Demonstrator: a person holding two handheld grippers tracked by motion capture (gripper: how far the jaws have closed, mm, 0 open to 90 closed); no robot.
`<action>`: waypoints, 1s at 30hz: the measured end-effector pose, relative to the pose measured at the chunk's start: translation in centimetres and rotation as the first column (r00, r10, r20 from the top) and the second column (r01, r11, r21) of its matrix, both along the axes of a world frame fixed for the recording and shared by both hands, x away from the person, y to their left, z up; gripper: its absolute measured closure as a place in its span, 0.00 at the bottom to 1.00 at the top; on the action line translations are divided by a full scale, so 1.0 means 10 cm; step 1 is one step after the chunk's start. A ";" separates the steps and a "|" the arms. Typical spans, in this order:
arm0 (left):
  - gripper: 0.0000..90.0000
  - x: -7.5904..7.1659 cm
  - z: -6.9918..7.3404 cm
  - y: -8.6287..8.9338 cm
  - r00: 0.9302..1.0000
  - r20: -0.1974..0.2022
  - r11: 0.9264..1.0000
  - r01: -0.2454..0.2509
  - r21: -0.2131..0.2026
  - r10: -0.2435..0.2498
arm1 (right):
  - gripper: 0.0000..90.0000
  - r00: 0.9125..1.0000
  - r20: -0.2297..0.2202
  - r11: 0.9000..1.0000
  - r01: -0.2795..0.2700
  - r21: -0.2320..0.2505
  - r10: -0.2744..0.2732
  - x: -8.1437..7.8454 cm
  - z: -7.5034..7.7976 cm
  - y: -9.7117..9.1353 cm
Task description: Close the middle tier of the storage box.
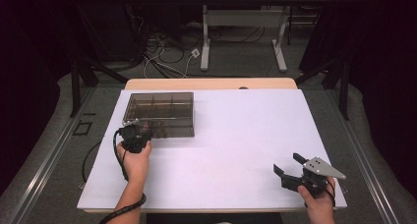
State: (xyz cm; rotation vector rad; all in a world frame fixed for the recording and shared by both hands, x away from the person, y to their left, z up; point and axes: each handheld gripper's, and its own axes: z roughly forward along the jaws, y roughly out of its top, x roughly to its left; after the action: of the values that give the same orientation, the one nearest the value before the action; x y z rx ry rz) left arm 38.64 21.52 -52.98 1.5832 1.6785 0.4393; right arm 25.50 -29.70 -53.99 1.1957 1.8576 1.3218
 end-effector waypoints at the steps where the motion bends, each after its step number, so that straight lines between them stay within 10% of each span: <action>1: 1.00 0.00 0.00 0.00 1.000 0.000 1.000 -0.002 -0.001 0.002 | 0.17 1.000 -0.002 1.000 0.000 -0.003 0.000 0.00 0.00 0.00; 30: 0.77 -0.10 0.14 0.08 0.998 0.055 1.000 0.014 0.013 -0.015 | 0.17 1.000 0.002 1.000 0.010 -0.006 -0.010 -0.03 0.00 -0.02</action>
State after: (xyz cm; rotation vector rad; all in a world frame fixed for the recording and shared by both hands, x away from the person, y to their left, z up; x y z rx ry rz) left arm 37.66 22.32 -51.59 1.5776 1.6247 0.4829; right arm 25.25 -29.94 -53.99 1.1988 1.8504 1.3108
